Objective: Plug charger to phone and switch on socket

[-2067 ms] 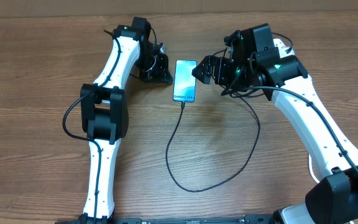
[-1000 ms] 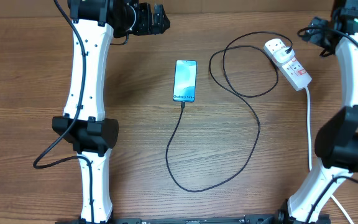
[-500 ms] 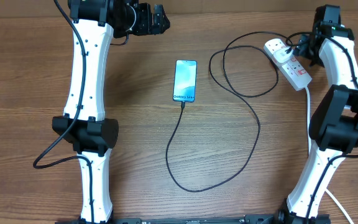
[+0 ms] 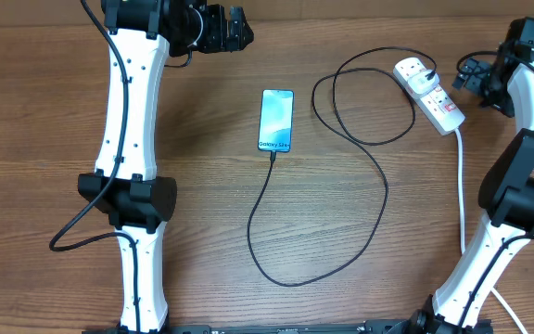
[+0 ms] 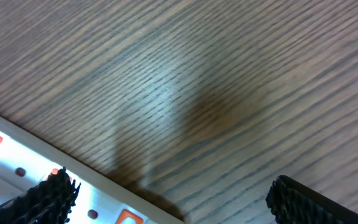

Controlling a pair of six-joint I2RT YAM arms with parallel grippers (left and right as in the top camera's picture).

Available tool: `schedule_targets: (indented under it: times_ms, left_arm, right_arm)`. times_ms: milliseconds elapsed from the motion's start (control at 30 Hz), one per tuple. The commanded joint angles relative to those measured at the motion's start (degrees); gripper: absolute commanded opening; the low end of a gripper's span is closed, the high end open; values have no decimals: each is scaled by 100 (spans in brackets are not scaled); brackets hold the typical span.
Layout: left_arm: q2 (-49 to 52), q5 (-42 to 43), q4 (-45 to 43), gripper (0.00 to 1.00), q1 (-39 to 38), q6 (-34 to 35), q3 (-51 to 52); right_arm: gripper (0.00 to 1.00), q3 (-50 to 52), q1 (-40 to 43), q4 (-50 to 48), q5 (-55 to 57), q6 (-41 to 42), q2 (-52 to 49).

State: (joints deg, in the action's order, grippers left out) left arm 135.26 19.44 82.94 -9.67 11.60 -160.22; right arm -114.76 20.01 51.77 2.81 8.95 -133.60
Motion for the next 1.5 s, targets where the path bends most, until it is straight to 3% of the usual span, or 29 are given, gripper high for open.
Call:
schedule_targets:
  times_ms: [0,1267,1467]
  left_arm:
    - [37,-42,-2,100,11,-90,24]
    - [37,-42,-2,100,11,-90,24]
    - [37,-42,-4,100,11,-90,24]
  right_arm:
    - [100,-70,-76,-55,-293,-55,-166]
    - [100,-70,-140,66,-898,-7,-474]
    - [100,-343,33,343,-1392,0,-463]
